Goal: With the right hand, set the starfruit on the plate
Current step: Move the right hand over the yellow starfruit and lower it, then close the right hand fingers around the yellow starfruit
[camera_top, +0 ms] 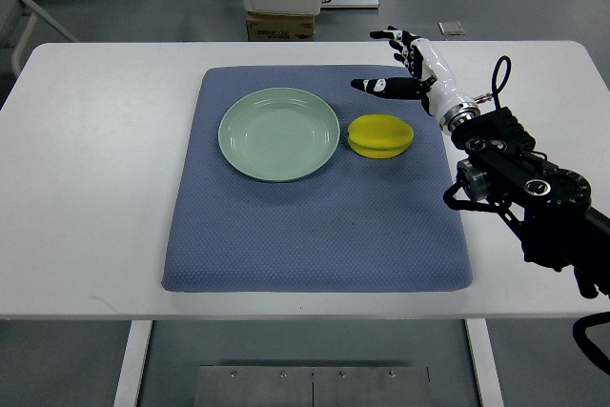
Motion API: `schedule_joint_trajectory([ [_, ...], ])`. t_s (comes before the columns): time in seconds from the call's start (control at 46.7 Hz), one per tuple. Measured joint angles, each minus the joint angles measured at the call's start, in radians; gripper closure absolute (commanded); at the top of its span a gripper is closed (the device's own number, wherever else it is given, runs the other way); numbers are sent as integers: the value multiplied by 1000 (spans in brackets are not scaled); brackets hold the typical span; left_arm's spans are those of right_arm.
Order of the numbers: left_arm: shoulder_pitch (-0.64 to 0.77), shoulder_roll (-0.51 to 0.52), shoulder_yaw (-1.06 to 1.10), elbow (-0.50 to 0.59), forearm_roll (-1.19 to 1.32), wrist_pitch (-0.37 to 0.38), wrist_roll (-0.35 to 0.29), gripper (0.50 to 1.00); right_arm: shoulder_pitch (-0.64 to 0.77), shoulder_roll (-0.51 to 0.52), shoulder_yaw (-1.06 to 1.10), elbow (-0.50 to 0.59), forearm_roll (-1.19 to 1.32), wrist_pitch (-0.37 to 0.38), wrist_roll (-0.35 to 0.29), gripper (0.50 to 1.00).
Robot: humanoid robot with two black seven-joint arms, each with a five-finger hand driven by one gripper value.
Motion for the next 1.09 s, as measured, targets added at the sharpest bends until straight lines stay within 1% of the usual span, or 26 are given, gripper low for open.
schedule_joint_trajectory([
  [0.171, 0, 0, 0, 0, 0, 0, 0, 500, 0, -31, -44, 40, -23, 2, 5, 500],
  [0.343, 0, 0, -1, 0, 0, 0, 0, 500, 9, -64, -127, 49, -105, 27, 49, 500],
  [0.514, 0, 0, 0, 0, 0, 0, 0, 500, 33, -93, -218, 49, -151, 29, 75, 500],
  [0.835, 0, 0, -1, 0, 0, 0, 0, 500, 58, -95, -332, 45, -222, 27, 90, 500],
  [1.092, 0, 0, 0, 0, 0, 0, 0, 500, 60, -94, -370, 34, -242, 24, 91, 500],
])
